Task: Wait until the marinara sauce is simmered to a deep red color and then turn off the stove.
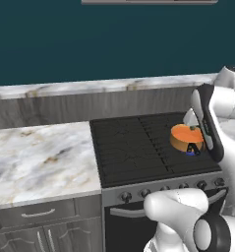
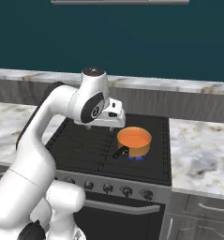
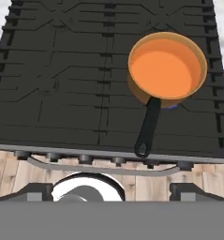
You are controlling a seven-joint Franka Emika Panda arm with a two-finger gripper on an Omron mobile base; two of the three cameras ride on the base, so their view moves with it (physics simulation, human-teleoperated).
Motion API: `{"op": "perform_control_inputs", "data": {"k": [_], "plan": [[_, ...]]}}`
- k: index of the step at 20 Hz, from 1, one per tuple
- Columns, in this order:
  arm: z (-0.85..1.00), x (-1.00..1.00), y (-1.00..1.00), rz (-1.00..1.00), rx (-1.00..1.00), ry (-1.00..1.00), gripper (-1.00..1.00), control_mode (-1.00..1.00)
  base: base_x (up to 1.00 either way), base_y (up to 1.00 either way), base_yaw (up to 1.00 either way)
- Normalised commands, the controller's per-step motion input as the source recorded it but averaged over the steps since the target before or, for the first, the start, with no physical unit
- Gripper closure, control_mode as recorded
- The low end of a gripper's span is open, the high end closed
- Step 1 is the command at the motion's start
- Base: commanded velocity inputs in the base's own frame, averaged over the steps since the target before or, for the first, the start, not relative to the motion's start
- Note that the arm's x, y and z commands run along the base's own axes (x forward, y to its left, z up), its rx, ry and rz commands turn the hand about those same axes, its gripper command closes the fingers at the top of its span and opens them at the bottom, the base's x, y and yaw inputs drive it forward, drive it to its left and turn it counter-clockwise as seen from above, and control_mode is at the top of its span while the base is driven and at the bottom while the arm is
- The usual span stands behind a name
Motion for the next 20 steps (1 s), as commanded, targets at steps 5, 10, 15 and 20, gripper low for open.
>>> {"op": "perform_control_inputs", "data": {"k": [5, 10, 15, 20], "plan": [[-0.06, -0.28, -0.82, 0.0, 0.05, -0.09, -1.0, -1.0, 0.0, 0.0, 0.0], [-0.12, -0.16, -0.81, 0.0, 0.06, -0.08, -1.0, -1.0, 0.0, 0.0, 0.0], [-0.37, -0.01, -0.68, 0.0, 0.03, -0.2, -1.0, -1.0, 0.0, 0.0, 0.0], [-0.42, 0.0, -0.38, 0.0, 0.06, -0.23, -1.0, -1.0, 0.0, 0.0, 0.0]]}}
